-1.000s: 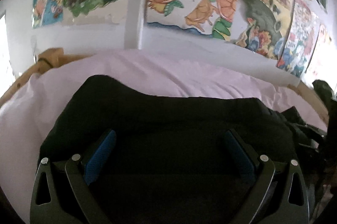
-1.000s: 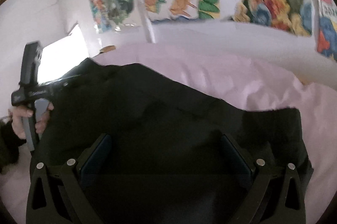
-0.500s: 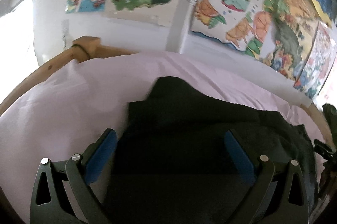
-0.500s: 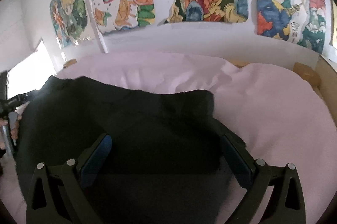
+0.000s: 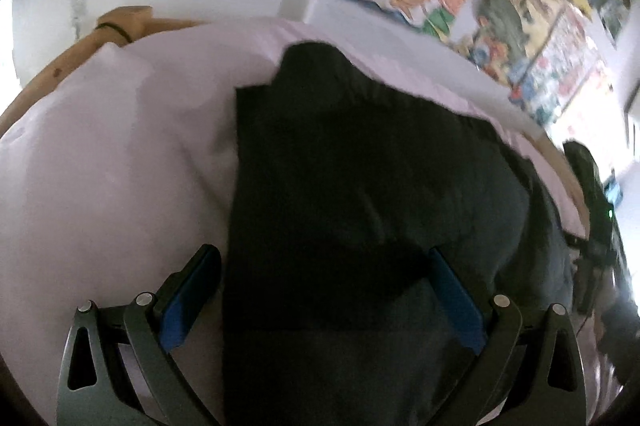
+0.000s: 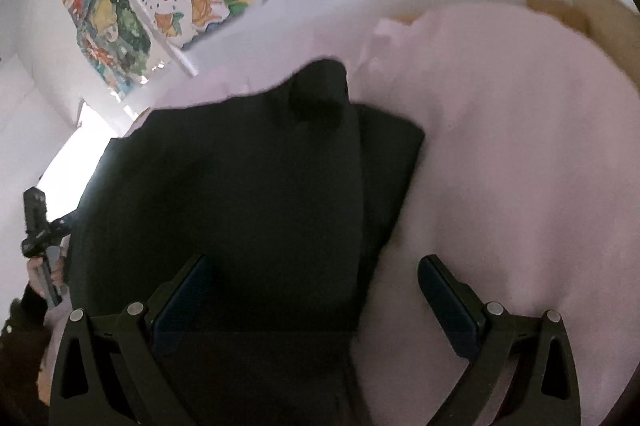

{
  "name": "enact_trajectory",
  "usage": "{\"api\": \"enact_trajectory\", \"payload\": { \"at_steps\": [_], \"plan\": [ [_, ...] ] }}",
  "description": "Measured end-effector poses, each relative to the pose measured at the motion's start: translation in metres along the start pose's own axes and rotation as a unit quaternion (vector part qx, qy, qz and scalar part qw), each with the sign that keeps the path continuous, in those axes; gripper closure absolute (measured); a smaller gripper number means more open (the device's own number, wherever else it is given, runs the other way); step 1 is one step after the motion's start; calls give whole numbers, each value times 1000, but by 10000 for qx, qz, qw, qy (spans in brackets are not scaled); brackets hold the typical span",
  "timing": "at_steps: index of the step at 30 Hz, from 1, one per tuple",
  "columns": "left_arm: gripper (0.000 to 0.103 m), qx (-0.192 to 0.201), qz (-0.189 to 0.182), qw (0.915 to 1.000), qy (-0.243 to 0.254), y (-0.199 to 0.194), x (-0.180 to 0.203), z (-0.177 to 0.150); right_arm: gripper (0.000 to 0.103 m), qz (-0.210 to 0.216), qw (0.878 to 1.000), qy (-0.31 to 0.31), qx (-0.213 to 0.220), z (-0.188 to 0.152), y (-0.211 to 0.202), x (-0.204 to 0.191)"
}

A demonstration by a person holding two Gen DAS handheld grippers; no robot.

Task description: Fold large clothes

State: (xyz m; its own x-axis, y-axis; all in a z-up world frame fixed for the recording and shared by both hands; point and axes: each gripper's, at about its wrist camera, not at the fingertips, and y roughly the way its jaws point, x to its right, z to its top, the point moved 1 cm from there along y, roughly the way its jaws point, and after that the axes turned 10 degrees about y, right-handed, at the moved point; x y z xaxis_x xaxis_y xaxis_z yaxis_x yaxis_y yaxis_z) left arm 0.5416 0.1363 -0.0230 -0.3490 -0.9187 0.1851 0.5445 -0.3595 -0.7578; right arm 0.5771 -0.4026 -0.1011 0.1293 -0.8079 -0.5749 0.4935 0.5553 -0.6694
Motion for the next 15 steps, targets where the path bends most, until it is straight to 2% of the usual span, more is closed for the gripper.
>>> {"api": "enact_trajectory", "payload": {
  "at_steps": [8, 15],
  "plan": [
    [2, -292, -310, 9986, 324, 21, 5, -11, 0, 783, 9961, 147, -374, -17, 22, 9],
    [2, -364, -494, 9970, 470, 28, 4, -17, 0, 971, 9947, 98, -318, -25, 27, 13]
  ]
}}
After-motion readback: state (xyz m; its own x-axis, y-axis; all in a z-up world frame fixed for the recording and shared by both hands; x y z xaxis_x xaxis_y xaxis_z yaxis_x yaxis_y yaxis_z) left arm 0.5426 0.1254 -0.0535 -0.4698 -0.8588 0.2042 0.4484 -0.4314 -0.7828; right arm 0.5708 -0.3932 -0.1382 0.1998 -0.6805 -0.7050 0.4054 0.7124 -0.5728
